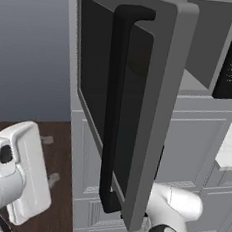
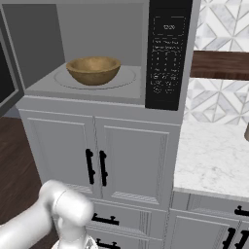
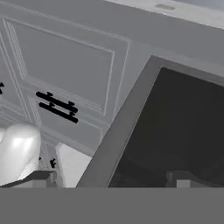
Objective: Open the microwave, place the bowl with waffle inside the microwave, then close the microwave door and turn it on.
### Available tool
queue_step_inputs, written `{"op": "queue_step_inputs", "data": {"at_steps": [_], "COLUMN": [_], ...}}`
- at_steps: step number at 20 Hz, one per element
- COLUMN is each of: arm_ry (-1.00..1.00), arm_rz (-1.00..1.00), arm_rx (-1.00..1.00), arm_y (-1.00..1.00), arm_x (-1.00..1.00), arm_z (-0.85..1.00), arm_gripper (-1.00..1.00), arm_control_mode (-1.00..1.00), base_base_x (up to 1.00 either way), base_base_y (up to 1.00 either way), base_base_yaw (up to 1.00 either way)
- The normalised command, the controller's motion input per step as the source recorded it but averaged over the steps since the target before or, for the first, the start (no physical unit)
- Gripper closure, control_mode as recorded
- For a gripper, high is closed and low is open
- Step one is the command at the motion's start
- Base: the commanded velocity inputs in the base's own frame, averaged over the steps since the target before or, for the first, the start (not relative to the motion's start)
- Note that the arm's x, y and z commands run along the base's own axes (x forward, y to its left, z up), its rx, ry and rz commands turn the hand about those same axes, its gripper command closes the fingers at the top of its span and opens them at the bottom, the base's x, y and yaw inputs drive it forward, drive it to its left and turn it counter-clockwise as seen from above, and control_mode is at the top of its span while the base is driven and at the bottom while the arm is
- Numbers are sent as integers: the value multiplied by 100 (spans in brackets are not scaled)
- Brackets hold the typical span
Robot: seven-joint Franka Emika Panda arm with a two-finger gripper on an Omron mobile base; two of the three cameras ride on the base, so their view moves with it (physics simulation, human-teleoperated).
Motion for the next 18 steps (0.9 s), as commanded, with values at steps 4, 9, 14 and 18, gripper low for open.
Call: {"op": "queue_step_inputs", "data": {"at_steps": [4, 9, 14, 18], "arm_ry": [0, 0, -1, -7], "arm_rz": [-41, -35, -26, -15], "arm_rx": [-1, 0, 0, 0], "arm_y": [-62, -94, -98, -84], "arm_x": [53, 25, 33, 17], "arm_z": [-29, -3, 0, 0], "arm_gripper": [-100, -100, -100, -100], "arm_control_mode": [-100, -100, -100, -100], "base_base_x": [0, 0, 0, 0], "base_base_y": [0, 0, 0, 0], "base_base_yaw": [0, 0, 0, 0]}}
